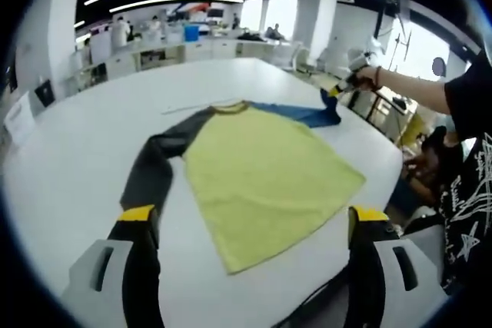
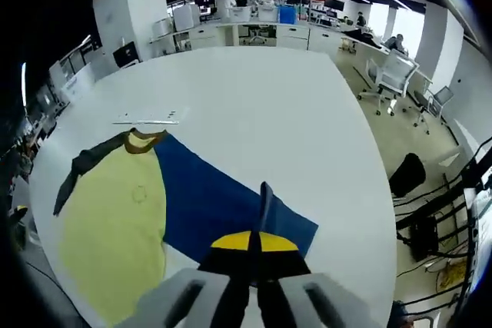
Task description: Fold the garment on the visible template until the final outline fits inside the template.
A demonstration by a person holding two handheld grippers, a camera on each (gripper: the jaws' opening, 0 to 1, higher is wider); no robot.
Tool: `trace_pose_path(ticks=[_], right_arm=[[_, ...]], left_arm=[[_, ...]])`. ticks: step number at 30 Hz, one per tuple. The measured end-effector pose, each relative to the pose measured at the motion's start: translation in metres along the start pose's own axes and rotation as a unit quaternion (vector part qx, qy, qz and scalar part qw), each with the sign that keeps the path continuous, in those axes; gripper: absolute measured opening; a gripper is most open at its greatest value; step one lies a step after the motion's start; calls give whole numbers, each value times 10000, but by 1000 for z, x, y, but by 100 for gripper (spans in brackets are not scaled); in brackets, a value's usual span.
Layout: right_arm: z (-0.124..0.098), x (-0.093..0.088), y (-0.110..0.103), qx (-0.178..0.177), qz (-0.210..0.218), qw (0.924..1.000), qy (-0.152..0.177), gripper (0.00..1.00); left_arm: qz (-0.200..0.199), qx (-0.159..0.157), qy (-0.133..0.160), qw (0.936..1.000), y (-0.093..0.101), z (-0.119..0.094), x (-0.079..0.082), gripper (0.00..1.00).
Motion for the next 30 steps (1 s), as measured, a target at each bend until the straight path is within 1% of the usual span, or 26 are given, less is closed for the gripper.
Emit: trace_pose_path(ticks=[2,4,6,12,16,22,25,30], right_arm=[[1,4,-8,63,-36,10000,45,0],[3,6,-15,96,-69,9999,46,0],[7,14,-19,182,-120,9997,71,0],[13,18,-44,367,-217,9990,111,0],[15,22,-55,431,-270,9986,130,0],[18,29,-77,580,-439,9973,141,0],[20,38,-81,636,-486,9966,169,0],[20,43,-97,716,-558,9957,184,0]], left_arm=[[29,36,46,10000,0,-2,1,99],[65,46,8,10000,-1,-2,1,99],[77,64,6,9999,-1,-3,1,99],[91,45,22,9999,-1,-6,1,99],[104,7,2,9999,0,-5,0,99],[68,-158,48,9998,4,-5,0,99],[116,-174,38,9998,5,-5,1,98],[89,-169,74,9998,5,-6,1,98]])
Point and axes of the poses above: the point that each gripper's makers call its tool centre point, and the gripper's own axes: z roughly forward along the fingers, y roughly to its right, x roughly out of its top, the point moved 10 cm from there along -z, roughly backward along the fingers, and after that the axes turned 12 degrees about -y, right-handed, at the moved point
